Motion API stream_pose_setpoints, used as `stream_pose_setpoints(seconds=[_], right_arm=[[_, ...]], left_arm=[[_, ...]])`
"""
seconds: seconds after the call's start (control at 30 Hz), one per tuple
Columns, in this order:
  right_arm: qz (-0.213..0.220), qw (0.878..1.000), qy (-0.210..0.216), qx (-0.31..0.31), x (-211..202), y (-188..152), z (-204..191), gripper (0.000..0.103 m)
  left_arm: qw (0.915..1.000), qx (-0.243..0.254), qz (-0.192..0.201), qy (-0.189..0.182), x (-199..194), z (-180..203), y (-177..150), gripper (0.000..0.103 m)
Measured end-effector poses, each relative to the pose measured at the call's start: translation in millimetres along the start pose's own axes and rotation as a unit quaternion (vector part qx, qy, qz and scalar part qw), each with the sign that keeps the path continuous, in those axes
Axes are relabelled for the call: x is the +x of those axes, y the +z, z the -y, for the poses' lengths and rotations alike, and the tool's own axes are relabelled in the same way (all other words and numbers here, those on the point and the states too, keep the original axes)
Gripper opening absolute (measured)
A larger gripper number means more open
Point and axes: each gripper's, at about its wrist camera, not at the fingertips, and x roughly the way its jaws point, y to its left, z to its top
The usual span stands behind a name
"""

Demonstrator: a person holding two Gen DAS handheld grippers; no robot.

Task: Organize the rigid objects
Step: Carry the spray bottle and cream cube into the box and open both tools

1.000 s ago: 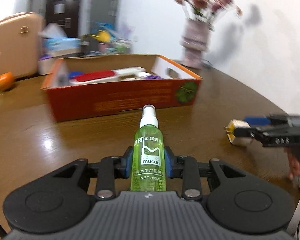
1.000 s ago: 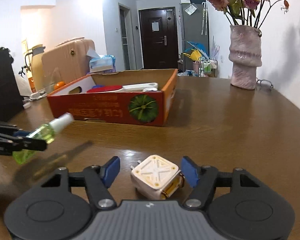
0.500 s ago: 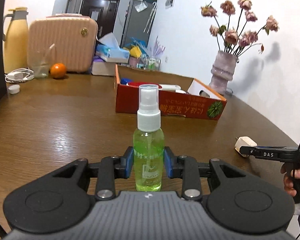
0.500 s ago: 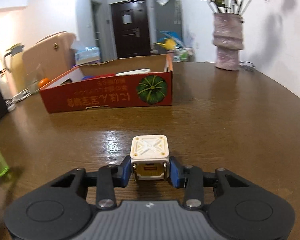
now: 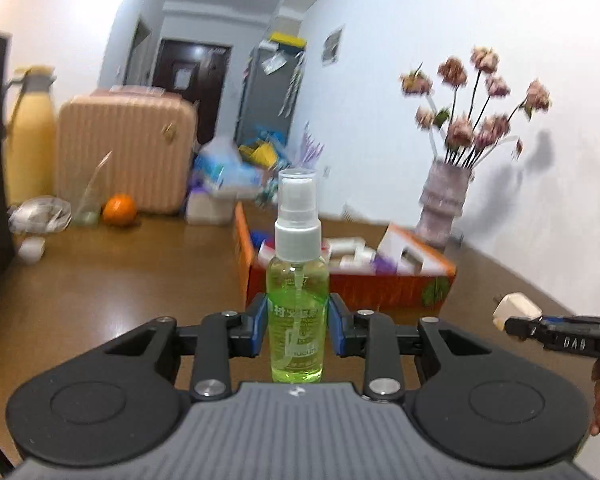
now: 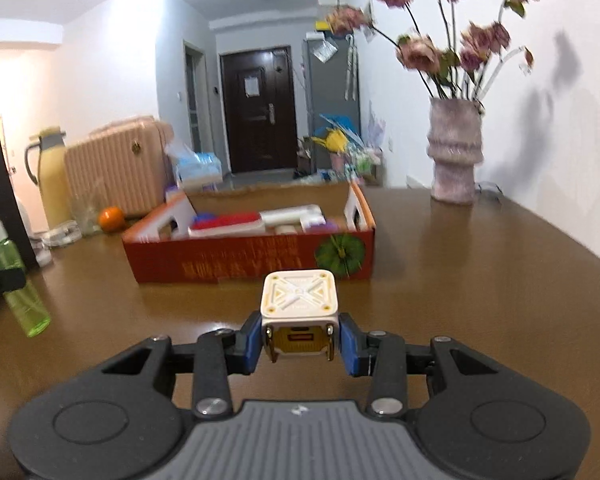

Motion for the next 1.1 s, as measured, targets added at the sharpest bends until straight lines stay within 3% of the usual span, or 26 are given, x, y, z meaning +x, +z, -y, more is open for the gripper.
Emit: stream_pose_setpoints(seconds=[0.2,0.33,0.47,0.57,0.9,1.0,1.03,1.1], right_arm=[[0.017,0.999,0.029,-0.034,49,76,-4,0.038],[0.008,0.999,0.028,-0.038,97,122,3,0.038],[-0.032,0.999,0.034,0.008,155,155,19,0.038],[-0.045,0.999,0.028,-0.006,184,158,17,0.038],[-0.127,0.989,0.004,-0.077,246,110,-4,0.038],[-0.143,0.985,-0.001,-0.094,254,100,-11,0.038],[-0.146,0.985,-0.004,-0.095,256,98,-12,0.038],[-0.150,0.985,-0.004,-0.086,258,97,-12,0.038]], left_arm=[[0.9988,0.047,0.006,-0.008,80,11,87,0.031],[0.9981,0.045,-0.034,-0.023,144,12,121,0.031],[0.9939,0.063,-0.088,-0.019,207,14,127,0.031],[0.9867,0.089,-0.136,-0.012,248,21,116,0.031],[0.9598,0.151,-0.234,-0.038,310,42,57,0.032],[0.9613,0.150,-0.229,-0.031,319,45,54,0.032],[0.9615,0.143,-0.232,-0.033,320,43,54,0.033],[0.9611,0.139,-0.234,-0.046,320,42,54,0.051]])
